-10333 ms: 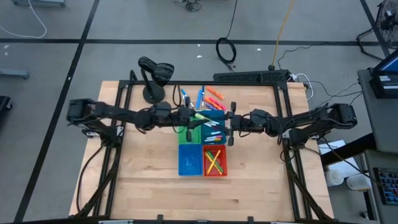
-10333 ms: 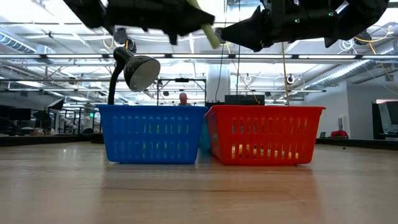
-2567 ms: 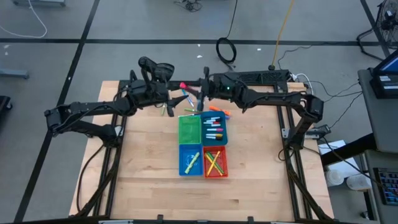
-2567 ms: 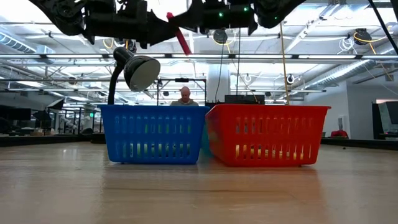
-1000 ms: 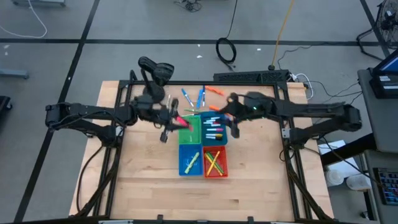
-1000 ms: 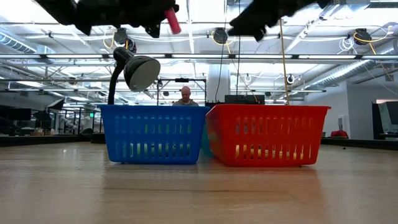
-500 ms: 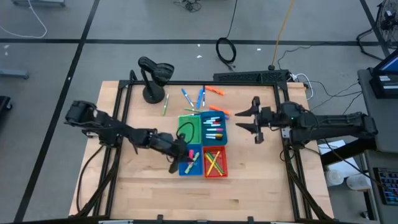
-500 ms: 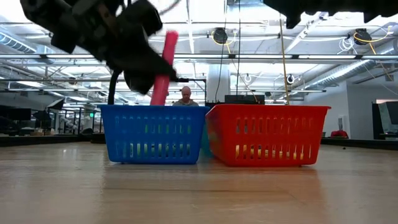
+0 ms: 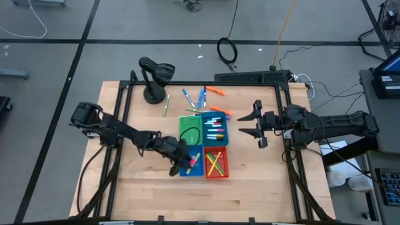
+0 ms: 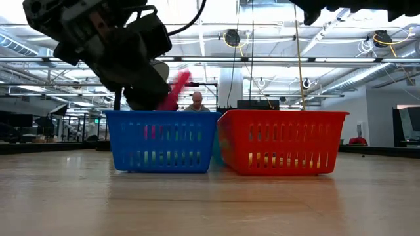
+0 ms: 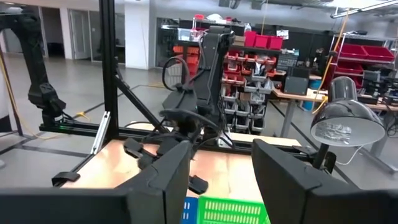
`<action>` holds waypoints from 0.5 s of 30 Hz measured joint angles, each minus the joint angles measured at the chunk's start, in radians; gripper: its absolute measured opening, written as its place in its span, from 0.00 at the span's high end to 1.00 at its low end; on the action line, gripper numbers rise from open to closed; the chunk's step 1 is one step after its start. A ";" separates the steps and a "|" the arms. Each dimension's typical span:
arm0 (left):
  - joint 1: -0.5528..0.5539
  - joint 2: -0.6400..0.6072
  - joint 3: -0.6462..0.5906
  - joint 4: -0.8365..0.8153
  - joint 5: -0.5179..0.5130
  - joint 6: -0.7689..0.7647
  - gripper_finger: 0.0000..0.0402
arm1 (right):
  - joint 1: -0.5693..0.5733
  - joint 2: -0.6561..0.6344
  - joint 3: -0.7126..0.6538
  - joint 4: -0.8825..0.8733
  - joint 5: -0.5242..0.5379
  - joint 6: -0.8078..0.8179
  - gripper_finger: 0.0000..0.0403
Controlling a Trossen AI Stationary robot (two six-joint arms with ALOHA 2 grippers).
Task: Pick & Place Markers
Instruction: Put the pink highlighter pen into the blue bin, then put the purple highlighter pen into the blue bin
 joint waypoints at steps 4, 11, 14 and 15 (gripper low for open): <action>0.000 0.000 0.000 -0.011 0.069 -0.003 0.42 | 0.000 0.000 0.000 0.000 0.000 0.007 0.60; 0.016 -0.034 0.000 -0.015 0.125 -0.019 0.27 | 0.000 0.000 0.000 0.000 0.000 0.023 0.60; 0.022 -0.087 0.000 -0.015 0.161 0.001 0.24 | 0.000 0.000 0.000 0.000 0.000 0.027 0.60; 0.022 -0.114 0.000 -0.015 0.163 0.014 0.24 | 0.000 0.000 0.000 0.000 0.000 0.027 0.60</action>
